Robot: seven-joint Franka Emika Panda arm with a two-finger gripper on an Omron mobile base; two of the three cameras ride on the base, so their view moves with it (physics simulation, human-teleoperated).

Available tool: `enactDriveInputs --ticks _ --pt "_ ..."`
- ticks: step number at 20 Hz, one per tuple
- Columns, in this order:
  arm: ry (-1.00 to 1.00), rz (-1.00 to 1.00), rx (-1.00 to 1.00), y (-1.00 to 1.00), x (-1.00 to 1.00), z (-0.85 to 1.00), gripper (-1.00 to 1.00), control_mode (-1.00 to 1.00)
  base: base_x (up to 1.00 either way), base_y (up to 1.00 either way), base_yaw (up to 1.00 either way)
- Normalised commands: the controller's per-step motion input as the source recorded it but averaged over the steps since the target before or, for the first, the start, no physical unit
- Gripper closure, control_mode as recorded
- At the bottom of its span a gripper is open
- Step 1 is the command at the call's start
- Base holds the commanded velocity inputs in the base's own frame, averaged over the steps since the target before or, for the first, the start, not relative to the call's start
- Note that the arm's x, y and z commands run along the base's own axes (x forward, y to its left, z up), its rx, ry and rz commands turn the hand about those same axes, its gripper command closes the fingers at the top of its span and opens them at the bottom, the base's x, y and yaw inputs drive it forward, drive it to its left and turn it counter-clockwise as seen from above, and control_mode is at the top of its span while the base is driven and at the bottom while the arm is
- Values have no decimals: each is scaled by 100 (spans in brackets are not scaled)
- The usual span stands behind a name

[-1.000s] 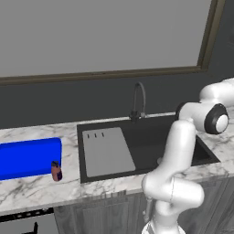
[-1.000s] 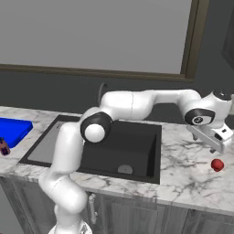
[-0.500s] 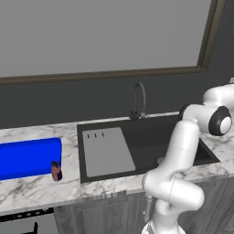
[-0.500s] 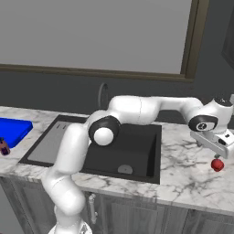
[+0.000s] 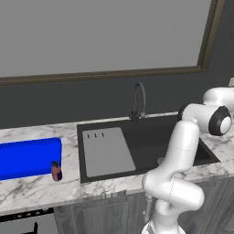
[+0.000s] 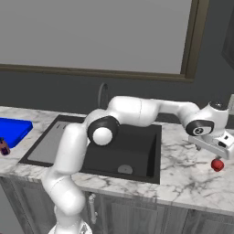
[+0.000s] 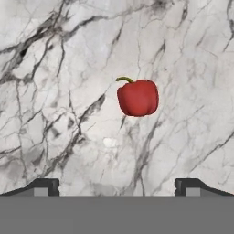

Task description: Pick up all produce items and place them in the sink. Turn on the sink faucet to wash them. Then turn the sink off and put them in the tray.

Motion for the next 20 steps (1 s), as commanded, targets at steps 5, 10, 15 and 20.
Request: enactDriveInputs --ticks 5,10,15,20 --pt "3 14 -1 -19 7 -1 -100 -100 0 0 0" --pt "8 11 0 -14 20 -5 -100 -100 0 0 0" --pt "16 9 0 -14 17 -18 -100 -100 0 0 0" --pt "12 6 0 -17 15 -14 -100 -100 0 0 0"
